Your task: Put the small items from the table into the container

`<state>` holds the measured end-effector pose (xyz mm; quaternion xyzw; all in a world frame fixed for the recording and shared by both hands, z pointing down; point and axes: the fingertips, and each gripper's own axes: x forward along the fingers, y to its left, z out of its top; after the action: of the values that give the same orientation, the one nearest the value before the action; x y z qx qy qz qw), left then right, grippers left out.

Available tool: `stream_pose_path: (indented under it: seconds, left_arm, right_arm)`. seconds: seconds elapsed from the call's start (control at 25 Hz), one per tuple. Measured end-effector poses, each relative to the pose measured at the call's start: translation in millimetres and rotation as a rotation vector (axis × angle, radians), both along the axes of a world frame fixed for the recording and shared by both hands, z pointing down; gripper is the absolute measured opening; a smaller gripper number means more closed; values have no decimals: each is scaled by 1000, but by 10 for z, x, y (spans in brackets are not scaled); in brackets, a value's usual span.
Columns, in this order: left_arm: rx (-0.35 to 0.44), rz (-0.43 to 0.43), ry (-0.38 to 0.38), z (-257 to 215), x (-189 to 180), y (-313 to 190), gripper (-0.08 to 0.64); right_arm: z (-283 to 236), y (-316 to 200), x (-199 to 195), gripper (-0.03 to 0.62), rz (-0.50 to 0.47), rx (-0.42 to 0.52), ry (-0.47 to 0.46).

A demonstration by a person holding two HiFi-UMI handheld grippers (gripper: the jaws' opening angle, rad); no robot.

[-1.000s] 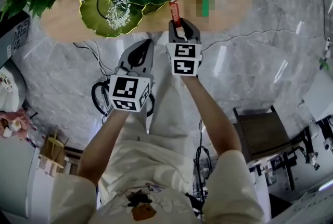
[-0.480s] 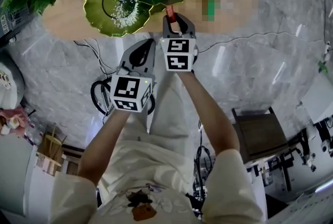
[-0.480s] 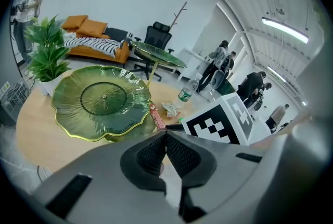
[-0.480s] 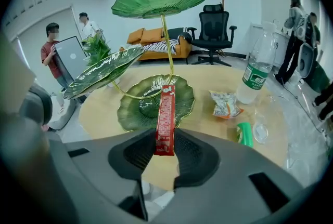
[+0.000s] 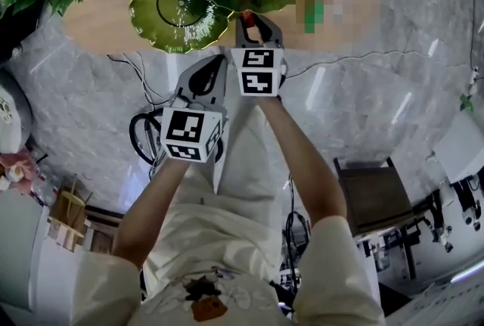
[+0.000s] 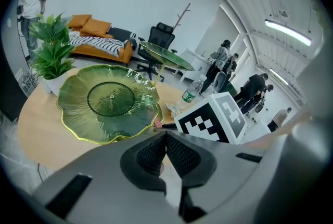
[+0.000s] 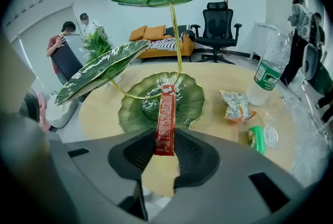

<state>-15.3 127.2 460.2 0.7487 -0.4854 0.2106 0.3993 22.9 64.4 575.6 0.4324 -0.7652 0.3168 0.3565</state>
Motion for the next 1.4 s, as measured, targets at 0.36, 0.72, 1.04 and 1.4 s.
stream_pose_path:
  seconds: [0.36,0.72,1.04,1.4]
  left_arm:
    - [-9,7,-1,35,-65,-2,8]
    - [-17,15,4,50,-78,14,8]
    - [-22,14,4,77,-107,12,8]
    - [-19,14,3,71,-105,-37,8]
  right_arm:
    - [57,-93,-123,110,20,4,-16]
    - [141,-159,-228,110,-8,10,-2]
    - [201,-181,-277,110,-18,12,-6]
    - [157,-213,-275,110,-40,37,-2]
